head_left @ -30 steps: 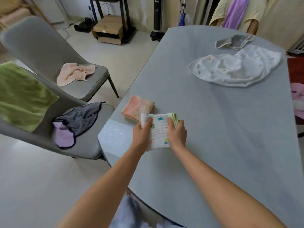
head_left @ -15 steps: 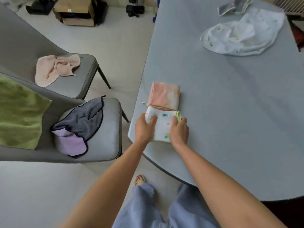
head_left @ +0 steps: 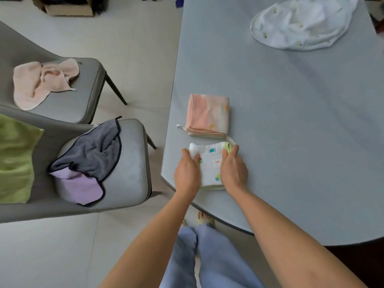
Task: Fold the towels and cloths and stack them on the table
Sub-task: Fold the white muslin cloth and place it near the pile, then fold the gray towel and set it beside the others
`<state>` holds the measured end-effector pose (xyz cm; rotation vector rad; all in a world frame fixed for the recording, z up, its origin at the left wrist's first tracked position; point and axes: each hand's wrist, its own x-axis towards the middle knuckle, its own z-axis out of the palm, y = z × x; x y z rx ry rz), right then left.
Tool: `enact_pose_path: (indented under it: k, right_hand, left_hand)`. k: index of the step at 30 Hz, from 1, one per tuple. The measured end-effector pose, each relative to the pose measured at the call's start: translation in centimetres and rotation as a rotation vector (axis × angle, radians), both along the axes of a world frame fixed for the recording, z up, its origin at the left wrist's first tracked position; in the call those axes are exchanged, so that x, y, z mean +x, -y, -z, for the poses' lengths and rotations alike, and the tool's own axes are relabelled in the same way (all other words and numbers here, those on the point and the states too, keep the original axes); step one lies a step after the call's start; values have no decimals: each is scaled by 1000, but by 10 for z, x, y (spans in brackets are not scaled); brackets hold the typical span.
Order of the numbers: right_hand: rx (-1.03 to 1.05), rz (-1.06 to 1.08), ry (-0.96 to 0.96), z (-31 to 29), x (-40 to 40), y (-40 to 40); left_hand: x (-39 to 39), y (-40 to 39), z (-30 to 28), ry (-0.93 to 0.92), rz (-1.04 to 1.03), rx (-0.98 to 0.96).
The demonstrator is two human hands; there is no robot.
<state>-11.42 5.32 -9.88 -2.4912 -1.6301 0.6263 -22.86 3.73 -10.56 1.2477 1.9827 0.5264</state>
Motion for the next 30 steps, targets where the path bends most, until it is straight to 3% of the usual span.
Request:
enact_pose_path:
  k: [5,9,11,15,19,25,27,30]
  right_hand:
    - [203,47,-17,13,7,7]
    - [377,-373,73,22,20,31]
    - [319,-580,115,29,29,29]
    - [191,-578,86,43,42,29]
    - [168,-580,81,51,44,33]
    - [143,-659,86,40,47,39]
    - [275,-708,22,21,47,35]
    - [457,-772,-154,-15,26,7]
  left_hand:
    - [-4,1,3,-166,65,237]
    - [-15,18,15,-384,456,477]
    - [-17,13,19,-452,653,412]
    - [-27,13,30,-535,820,151]
    - [-25,12,36,-578,865,74]
    - [-22,8,10,-450,898,-76]
    - [-26,1,-10,-388,782,49]
    - [-50,-13,-44,-276,407,219]
